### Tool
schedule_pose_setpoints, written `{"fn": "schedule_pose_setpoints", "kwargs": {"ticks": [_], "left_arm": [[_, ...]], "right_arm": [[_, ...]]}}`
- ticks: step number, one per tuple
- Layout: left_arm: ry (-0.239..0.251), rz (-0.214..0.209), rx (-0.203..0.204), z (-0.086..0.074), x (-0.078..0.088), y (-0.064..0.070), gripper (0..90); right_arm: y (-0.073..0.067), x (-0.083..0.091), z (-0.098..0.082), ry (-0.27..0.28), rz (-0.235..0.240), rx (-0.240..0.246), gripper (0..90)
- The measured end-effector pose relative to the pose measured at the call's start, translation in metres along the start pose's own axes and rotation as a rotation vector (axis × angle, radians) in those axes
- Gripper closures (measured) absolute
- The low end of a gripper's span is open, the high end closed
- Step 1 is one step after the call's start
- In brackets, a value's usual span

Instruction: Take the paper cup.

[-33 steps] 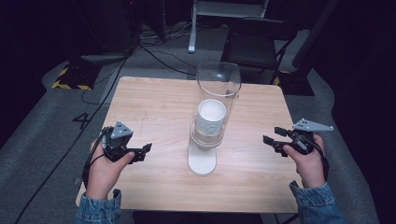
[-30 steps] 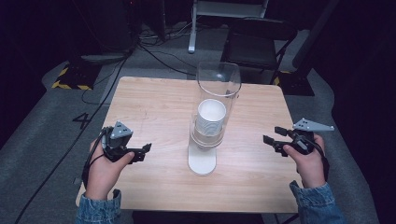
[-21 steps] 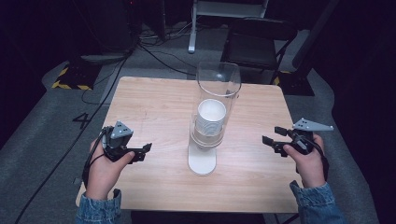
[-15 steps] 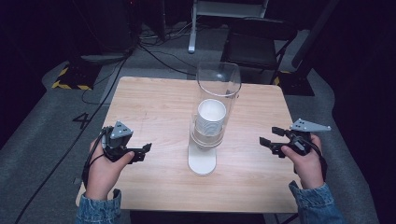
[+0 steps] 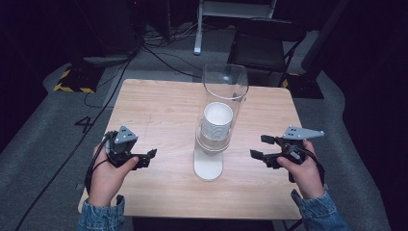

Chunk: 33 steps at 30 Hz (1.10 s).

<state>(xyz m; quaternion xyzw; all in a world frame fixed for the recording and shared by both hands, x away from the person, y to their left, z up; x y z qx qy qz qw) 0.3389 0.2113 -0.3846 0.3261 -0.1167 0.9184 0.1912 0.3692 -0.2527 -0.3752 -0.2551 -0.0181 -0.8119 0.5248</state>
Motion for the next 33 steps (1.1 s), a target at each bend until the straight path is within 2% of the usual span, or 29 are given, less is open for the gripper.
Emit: {"fn": "schedule_pose_setpoints", "kwargs": {"ticks": [8, 14, 18, 27, 33], "left_arm": [[-0.005, -0.004, -0.008, -0.001, -0.001, 0.000, 19.0], [-0.005, 0.003, -0.006, -0.001, 0.000, -0.001, 18.9], [-0.007, 0.004, -0.006, -0.002, 0.000, -0.001, 18.8], [-0.016, 0.009, -0.008, -0.006, 0.001, -0.001, 18.8], [-0.020, 0.015, -0.003, -0.009, 0.004, -0.002, 18.8]], "right_arm": [[-0.012, -0.025, 0.001, -0.046, 0.050, 0.028, 17.0], [-0.022, -0.050, 0.001, -0.045, 0.070, 0.058, 16.2], [-0.026, -0.065, 0.001, -0.002, 0.054, 0.059, 16.4], [-0.028, -0.104, -0.008, 0.009, 0.071, 0.111, 17.7], [-0.028, -0.120, -0.006, 0.070, 0.056, 0.140, 20.8]]}}
Point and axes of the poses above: each handheld gripper's, and its own axes: x roughly backward along the jaws, z roughly out of its top, y roughly to its right, the point moved 1 cm from there along -x, roughly forward along the jaws, and after that the axes turned 11 degrees about z, right-handed, at the moved point
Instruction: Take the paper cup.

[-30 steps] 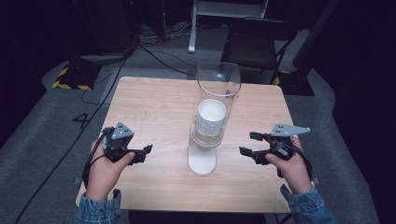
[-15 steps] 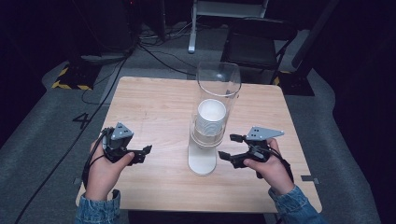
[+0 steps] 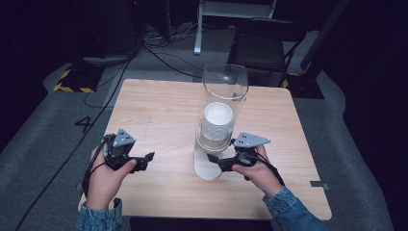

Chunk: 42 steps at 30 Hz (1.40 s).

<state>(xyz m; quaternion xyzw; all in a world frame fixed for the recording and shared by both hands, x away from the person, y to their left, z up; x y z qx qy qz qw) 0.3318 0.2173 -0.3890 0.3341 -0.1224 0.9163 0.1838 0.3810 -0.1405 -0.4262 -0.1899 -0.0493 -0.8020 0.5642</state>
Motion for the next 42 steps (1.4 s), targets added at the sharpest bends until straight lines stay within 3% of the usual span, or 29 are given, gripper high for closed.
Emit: {"fn": "schedule_pose_setpoints", "kwargs": {"ticks": [4, 10, 29, 42], "left_arm": [[-0.006, 0.002, -0.001, -0.002, 0.001, 0.000, 18.8], [-0.003, 0.008, 0.005, -0.004, 0.004, -0.003, 18.8], [-0.005, -0.003, -0.004, -0.004, 0.005, -0.001, 18.8], [-0.004, -0.003, -0.007, -0.003, 0.005, -0.001, 18.8]], "right_arm": [[0.001, -0.009, 0.001, 0.049, -0.021, 0.032, 21.3], [0.004, -0.015, 0.003, 0.119, -0.026, 0.028, 25.4], [0.001, -0.014, -0.001, 0.096, -0.052, 0.008, 29.7], [0.000, -0.015, -0.008, 0.087, -0.033, -0.024, 31.1]]}}
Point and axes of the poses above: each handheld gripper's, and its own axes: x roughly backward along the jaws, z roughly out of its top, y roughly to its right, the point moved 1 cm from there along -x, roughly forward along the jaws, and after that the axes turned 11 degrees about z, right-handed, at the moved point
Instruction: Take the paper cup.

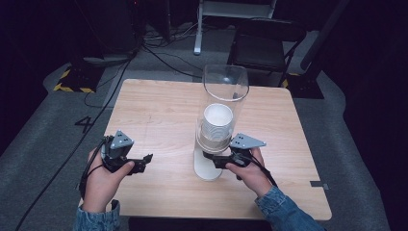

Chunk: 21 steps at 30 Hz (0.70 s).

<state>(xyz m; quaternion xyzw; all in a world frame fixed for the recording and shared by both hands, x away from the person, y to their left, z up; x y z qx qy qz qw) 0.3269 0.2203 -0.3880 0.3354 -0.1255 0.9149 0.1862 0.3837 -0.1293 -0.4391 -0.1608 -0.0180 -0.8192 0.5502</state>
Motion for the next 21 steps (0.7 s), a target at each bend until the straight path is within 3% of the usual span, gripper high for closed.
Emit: {"fn": "schedule_pose_setpoints", "kwargs": {"ticks": [5, 7, 8, 11, 15, 21], "left_arm": [[-0.001, 0.000, -0.004, 0.000, 0.000, 0.000, 18.8], [-0.002, 0.000, -0.007, 0.000, 0.000, 0.000, 18.8], [-0.003, -0.001, -0.004, 0.000, 0.000, 0.000, 18.8], [-0.002, -0.002, -0.002, 0.000, 0.000, 0.000, 18.8], [0.005, -0.002, 0.000, 0.000, 0.001, -0.001, 18.8], [-0.001, -0.001, -0.002, -0.001, 0.000, -0.002, 18.9]], "right_arm": [[0.000, 0.000, -0.001, 0.000, 0.000, 0.006, 31.2], [0.001, 0.000, -0.001, -0.009, -0.014, 0.030, 31.5], [0.003, -0.001, -0.002, -0.039, -0.026, 0.056, 32.5], [0.009, -0.007, -0.017, -0.114, -0.014, 0.050, 35.8], [0.012, -0.008, -0.027, -0.129, -0.012, 0.076, 35.1], [0.012, -0.008, -0.033, -0.160, -0.013, 0.069, 34.1]]}}
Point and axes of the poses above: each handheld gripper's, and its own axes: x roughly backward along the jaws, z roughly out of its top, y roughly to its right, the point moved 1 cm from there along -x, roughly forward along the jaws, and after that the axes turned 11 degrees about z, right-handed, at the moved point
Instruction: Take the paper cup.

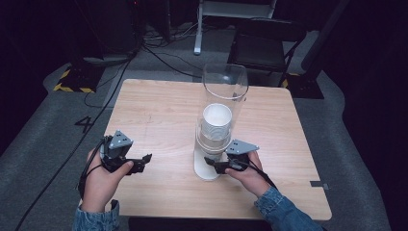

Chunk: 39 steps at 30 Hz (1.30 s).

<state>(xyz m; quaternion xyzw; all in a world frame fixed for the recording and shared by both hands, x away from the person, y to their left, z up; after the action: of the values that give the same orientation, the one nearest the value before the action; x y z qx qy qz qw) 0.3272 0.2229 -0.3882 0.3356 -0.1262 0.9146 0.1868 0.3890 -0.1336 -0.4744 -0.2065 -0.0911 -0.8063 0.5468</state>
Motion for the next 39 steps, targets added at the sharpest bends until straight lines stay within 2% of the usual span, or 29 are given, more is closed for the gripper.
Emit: {"fn": "schedule_pose_setpoints", "kwargs": {"ticks": [5, 9, 20, 24, 29, 36, 39], "left_arm": [[0.002, -0.008, -0.004, 0.002, -0.001, 0.001, 18.9], [-0.003, -0.011, -0.008, 0.003, -0.003, 0.001, 18.8], [0.003, -0.031, -0.018, 0.010, -0.010, 0.005, 18.8], [0.003, -0.037, -0.037, 0.014, -0.014, 0.006, 18.8], [0.003, -0.056, -0.040, 0.020, -0.019, 0.010, 18.8], [0.006, -0.073, -0.053, 0.027, -0.028, 0.014, 18.8], [0.001, -0.082, -0.060, 0.028, -0.031, 0.015, 18.8]], "right_arm": [[0.003, 0.000, -0.006, -0.016, 0.014, -0.014, 33.6], [0.003, 0.000, -0.010, -0.058, 0.023, -0.012, 33.6], [0.000, 0.007, -0.014, -0.104, 0.014, 0.017, 33.5], [0.000, 0.014, -0.015, -0.130, -0.010, 0.033, 33.4], [0.002, 0.029, -0.017, -0.147, -0.050, 0.046, 33.4], [0.011, 0.054, -0.017, -0.153, -0.104, 0.042, 33.4], [0.016, 0.065, -0.015, -0.132, -0.129, 0.029, 33.5]]}}
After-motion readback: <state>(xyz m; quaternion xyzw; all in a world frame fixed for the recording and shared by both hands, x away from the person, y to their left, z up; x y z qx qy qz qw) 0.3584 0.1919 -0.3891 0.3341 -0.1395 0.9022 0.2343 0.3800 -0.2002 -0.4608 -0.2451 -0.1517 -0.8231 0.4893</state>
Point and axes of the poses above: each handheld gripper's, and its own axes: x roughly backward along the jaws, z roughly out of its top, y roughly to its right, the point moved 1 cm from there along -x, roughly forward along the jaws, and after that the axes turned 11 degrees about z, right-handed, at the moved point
